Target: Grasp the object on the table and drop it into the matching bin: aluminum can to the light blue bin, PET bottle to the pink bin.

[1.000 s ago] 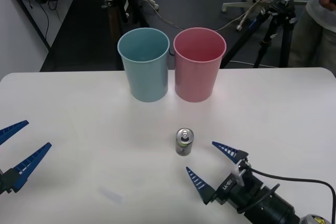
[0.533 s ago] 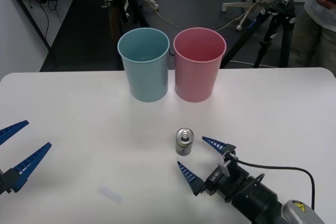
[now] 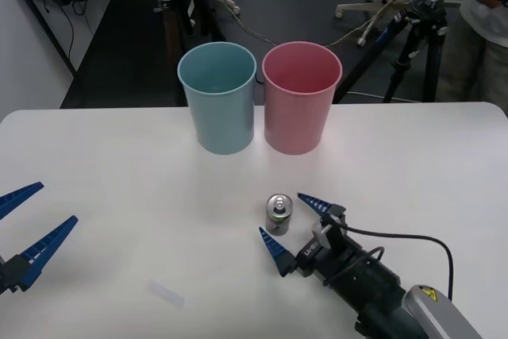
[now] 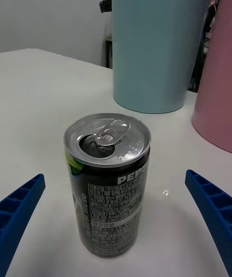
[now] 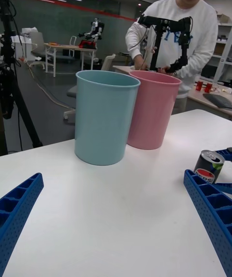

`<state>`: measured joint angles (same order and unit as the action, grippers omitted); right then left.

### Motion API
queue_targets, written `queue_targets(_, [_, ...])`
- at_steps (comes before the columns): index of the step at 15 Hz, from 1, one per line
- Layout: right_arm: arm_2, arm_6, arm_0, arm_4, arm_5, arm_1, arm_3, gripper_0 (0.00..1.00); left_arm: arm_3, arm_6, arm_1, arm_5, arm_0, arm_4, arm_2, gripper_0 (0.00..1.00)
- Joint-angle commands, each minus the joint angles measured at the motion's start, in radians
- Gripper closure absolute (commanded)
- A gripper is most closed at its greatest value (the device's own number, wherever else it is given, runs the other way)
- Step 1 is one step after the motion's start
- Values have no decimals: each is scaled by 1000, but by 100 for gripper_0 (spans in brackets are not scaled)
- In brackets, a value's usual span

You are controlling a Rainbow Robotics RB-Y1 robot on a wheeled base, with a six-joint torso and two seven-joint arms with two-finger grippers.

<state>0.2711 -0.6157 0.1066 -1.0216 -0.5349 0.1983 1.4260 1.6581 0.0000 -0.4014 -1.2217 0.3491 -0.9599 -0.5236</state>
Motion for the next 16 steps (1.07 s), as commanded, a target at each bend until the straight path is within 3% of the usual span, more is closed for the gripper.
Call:
queue_targets(1, [26,5,-15,1,33,0,1,0,0,0,0,0,0,0,0,0])
queue_targets(14, [77,10,-47,3,101,-3,-1,0,0,0,0,0,0,0,0,0])
queue_targets(15, [77,10,-45,3,101,-3,1,59,0,0,0,0,0,0,0,0])
queue_targets(16, [77,10,-45,3,101,-5,-1,100,0,0,0,0,0,0,0,0])
